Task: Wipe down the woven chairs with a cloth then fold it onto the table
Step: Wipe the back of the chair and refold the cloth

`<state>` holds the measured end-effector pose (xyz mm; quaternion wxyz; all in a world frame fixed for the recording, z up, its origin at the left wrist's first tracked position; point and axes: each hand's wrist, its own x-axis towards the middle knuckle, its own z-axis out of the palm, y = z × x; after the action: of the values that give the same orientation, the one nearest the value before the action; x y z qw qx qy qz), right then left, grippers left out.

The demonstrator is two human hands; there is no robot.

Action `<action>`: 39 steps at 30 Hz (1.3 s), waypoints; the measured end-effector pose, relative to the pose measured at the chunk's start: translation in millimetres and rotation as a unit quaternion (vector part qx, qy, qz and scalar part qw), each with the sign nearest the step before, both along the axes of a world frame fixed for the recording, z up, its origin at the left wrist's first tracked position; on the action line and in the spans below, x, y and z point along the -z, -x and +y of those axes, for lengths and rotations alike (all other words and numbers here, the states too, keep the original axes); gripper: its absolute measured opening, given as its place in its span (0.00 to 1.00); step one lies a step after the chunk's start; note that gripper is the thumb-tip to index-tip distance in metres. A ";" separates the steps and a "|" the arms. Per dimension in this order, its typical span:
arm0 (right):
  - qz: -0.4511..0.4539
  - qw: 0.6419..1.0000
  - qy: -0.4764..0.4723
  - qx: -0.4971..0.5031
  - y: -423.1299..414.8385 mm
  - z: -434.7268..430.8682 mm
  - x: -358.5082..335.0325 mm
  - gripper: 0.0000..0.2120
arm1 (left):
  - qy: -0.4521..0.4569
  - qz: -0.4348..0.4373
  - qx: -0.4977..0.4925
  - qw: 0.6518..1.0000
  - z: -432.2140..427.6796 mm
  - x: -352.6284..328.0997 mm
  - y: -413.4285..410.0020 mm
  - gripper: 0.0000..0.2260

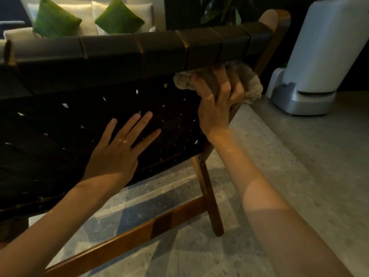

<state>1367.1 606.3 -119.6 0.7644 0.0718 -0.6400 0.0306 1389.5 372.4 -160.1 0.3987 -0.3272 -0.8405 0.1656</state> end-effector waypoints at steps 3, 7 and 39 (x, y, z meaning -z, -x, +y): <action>-0.028 0.999 0.023 -0.032 6.1 -2.9 4.8 0.14 | -0.005 -0.007 0.003 1.000 -1.4 -0.5 2.1 0.41; -0.048 0.996 0.031 -0.065 9.1 -1.2 10.2 0.30 | -0.007 -0.004 0.001 1.000 0.3 0.4 3.5 0.41; -0.168 0.976 -0.110 -0.086 -49.0 -27.6 83.1 0.10 | -0.008 0.036 -0.044 0.998 -18.4 -4.6 -17.7 0.38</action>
<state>1416.1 578.6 -202.7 0.6274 0.2043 -0.7505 0.0373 1407.1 353.9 -155.5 0.4231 -0.2806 -0.8407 0.1883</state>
